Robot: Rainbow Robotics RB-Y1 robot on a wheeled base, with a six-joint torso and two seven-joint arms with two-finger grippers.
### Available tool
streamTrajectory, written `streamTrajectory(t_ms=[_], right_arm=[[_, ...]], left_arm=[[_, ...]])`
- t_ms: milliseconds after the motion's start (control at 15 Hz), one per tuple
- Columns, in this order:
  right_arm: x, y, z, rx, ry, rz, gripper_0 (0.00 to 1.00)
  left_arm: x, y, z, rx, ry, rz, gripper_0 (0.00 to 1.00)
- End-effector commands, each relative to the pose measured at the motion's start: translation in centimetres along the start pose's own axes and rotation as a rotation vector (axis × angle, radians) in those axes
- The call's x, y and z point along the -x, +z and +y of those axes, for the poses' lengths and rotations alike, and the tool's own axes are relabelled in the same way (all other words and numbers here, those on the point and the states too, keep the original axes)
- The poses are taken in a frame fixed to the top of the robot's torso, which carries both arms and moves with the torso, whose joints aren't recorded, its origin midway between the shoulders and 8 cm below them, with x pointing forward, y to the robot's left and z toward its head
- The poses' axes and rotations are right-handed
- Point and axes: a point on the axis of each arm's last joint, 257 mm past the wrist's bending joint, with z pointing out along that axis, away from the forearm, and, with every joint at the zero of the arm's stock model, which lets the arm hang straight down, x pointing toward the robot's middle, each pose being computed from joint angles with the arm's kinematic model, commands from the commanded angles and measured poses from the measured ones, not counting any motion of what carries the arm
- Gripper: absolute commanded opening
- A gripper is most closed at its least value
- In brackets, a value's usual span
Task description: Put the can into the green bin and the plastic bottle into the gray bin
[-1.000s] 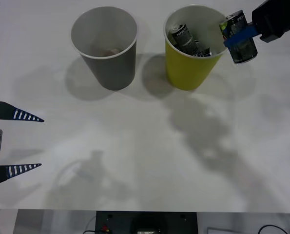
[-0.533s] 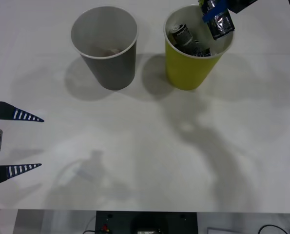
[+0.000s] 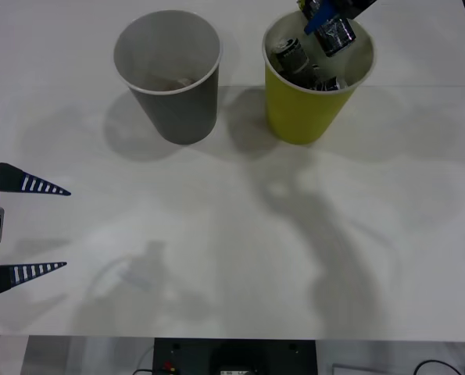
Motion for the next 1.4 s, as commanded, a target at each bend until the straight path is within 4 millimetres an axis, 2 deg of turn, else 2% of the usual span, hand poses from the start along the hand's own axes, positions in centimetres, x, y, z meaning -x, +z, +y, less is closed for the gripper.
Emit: streamTrajectory(t_ms=[67, 267, 533, 733, 1067, 1400], right_arm=[[0.1, -0.1, 0.2, 0.013, -0.059, -0.007, 1.00], [-0.6, -1.0, 0.6, 0.044, -0.084, 0.007, 1.00], [-1.4, -5.2, 1.3, 0.130, -0.101, -0.023, 1.00], [-2.8, -7.0, 1.0, 0.187, -0.159, -0.078, 1.00], [-7.4, -9.4, 2.4, 0.230, -0.264, -0.130, 1.00], [-12.5, -10.8, 4.1, 0.219, -0.381, -0.185, 1.00]], left_arm=[[0.0, 0.0, 0.0, 0.000, 0.000, 0.000, 1.00], [0.0, 0.0, 0.0, 0.000, 0.000, 0.000, 1.00], [0.0, 0.0, 0.0, 0.000, 0.000, 0.000, 1.00], [0.0, 0.0, 0.0, 0.000, 0.000, 0.000, 1.00], [0.0, 0.0, 0.0, 0.000, 0.000, 0.000, 1.00], [0.0, 0.0, 0.0, 0.000, 0.000, 0.000, 1.00]])
